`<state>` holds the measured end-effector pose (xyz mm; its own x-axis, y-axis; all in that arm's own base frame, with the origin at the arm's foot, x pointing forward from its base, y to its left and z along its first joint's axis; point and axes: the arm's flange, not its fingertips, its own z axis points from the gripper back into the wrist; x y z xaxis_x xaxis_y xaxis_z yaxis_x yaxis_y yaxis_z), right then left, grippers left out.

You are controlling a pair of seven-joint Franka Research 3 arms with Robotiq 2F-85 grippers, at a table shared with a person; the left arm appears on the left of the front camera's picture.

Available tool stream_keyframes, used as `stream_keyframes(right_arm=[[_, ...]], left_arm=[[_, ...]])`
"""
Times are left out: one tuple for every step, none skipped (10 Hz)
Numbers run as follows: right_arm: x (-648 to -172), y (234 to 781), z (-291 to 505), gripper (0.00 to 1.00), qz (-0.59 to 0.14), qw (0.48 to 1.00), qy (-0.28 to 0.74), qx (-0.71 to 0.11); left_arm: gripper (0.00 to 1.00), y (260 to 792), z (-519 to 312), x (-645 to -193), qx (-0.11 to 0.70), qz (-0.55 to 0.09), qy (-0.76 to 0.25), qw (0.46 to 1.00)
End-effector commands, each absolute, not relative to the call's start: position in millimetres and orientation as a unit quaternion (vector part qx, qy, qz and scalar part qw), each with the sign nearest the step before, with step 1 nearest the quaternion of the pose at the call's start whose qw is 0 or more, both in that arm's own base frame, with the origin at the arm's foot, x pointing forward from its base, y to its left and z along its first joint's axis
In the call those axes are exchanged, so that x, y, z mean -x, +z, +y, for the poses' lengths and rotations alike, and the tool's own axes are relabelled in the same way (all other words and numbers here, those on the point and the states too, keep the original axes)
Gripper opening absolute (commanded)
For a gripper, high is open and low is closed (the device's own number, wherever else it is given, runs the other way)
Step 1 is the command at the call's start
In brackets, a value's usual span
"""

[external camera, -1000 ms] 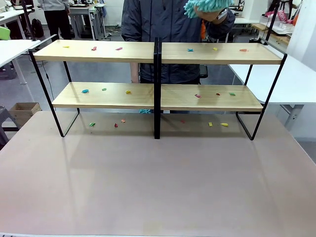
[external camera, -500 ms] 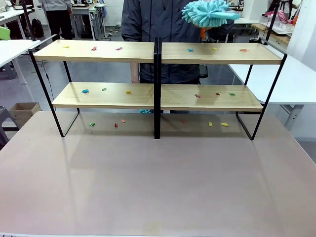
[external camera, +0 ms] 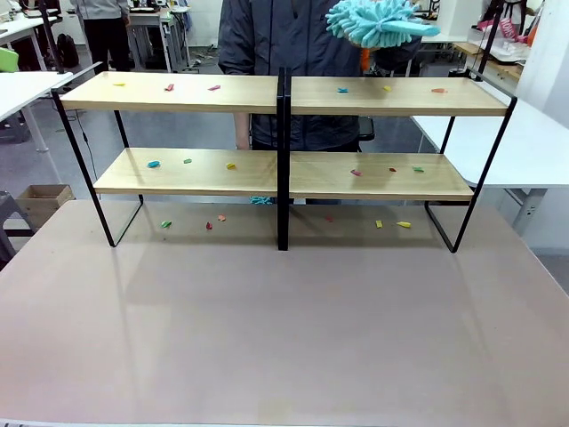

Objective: Clean the shelves.
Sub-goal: Pick up the Duster when the human hands it over.

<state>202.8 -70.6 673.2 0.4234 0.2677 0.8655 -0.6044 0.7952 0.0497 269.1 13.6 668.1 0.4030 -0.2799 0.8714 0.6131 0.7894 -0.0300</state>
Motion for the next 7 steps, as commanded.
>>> stream_keyframes(right_arm=[[-207,668,-70,1.0,-0.488,0.824,0.219,-0.187],[-208,667,-73,1.0,-0.49,0.825,0.208,-0.189],[-209,666,-77,1.0,-0.494,0.824,0.197,-0.195],[-209,666,-79,1.0,-0.496,0.824,0.191,-0.197],[-210,666,-80,1.0,-0.497,0.825,0.187,-0.196],[-211,665,-82,1.0,-0.498,0.824,0.184,-0.198],[-214,663,-84,1.0,-0.494,0.828,0.179,-0.197]], left_arm=[[1.0,669,13,-268,0.174,-0.471,-0.274,0.82],[1.0,669,13,-268,0.174,-0.471,-0.274,0.82],[1.0,669,13,-268,0.174,-0.471,-0.274,0.82],[1.0,669,13,-268,0.174,-0.471,-0.274,0.82],[1.0,669,13,-268,0.174,-0.471,-0.274,0.82],[1.0,669,13,-268,0.174,-0.471,-0.274,0.82],[1.0,669,13,-268,0.174,-0.471,-0.274,0.82]])
